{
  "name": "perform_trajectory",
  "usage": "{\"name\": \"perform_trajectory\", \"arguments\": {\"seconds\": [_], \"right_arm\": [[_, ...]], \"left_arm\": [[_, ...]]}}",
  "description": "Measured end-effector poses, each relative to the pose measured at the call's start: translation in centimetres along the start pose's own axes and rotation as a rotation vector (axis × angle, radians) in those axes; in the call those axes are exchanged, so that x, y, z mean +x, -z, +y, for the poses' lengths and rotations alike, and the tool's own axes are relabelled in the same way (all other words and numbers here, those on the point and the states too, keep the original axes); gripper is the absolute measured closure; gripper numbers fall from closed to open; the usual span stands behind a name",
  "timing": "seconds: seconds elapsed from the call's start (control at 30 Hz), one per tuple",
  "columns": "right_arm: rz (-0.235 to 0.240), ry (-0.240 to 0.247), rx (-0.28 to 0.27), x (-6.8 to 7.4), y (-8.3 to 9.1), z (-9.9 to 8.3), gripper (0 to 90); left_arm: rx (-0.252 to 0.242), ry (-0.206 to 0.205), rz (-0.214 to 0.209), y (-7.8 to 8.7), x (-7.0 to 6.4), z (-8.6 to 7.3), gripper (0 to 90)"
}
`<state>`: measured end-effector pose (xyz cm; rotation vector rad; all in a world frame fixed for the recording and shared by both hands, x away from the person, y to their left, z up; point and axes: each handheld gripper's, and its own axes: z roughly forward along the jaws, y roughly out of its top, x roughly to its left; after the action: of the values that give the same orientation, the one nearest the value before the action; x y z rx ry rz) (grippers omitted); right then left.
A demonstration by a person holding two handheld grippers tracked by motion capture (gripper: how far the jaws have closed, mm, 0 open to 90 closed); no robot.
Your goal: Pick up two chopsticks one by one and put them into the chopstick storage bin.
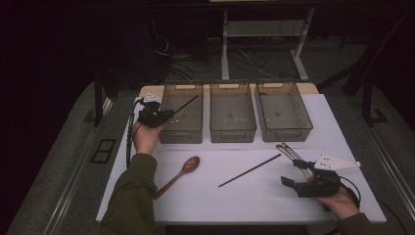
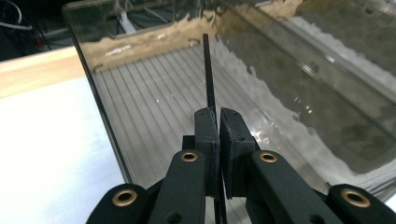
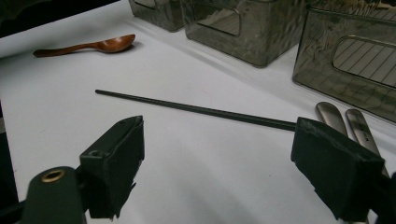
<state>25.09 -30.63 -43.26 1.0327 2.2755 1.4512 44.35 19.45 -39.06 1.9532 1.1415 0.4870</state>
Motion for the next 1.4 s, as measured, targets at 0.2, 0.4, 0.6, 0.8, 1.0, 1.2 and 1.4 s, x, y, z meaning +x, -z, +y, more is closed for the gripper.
{"name": "perform_trajectory", "arguments": {"seconds": [0.2, 0.4, 0.6, 0.8, 1.0, 1.2, 1.4], "right_arm": [[0.0, 0.001, 0.001, 0.0, 0.0, 0.0, 16.4], [0.0, 0.0, 0.001, 0.0, 0.0, 0.0, 16.4], [-0.002, 0.002, 0.002, 0.0, 0.0, 0.0, 16.4], [-0.002, 0.0, 0.001, 0.0, 0.0, 0.0, 16.4], [-0.002, 0.001, 0.001, 0.0, 0.0, 0.0, 16.4], [-0.004, 0.0, 0.001, 0.1, 0.0, 0.0, 16.4], [-0.005, 0.0, -0.001, 0.1, 0.0, 0.0, 16.4]], "left_arm": [[0.027, -0.008, 0.006, -0.4, -0.1, -0.1, 85.5], [0.028, -0.005, 0.0, -0.4, 0.0, -0.1, 85.2], [0.025, -0.004, -0.006, -0.3, 0.0, -0.1, 84.3], [0.003, -0.003, -0.018, -0.1, 0.0, -0.1, 73.6], [-0.05, -0.021, -0.065, 1.2, -0.6, 0.4, 66.4], [-0.064, -0.049, -0.126, 2.6, -1.8, 0.8, 55.4], [-0.091, -0.093, -0.198, 4.2, -3.7, 1.1, 46.2]]}}
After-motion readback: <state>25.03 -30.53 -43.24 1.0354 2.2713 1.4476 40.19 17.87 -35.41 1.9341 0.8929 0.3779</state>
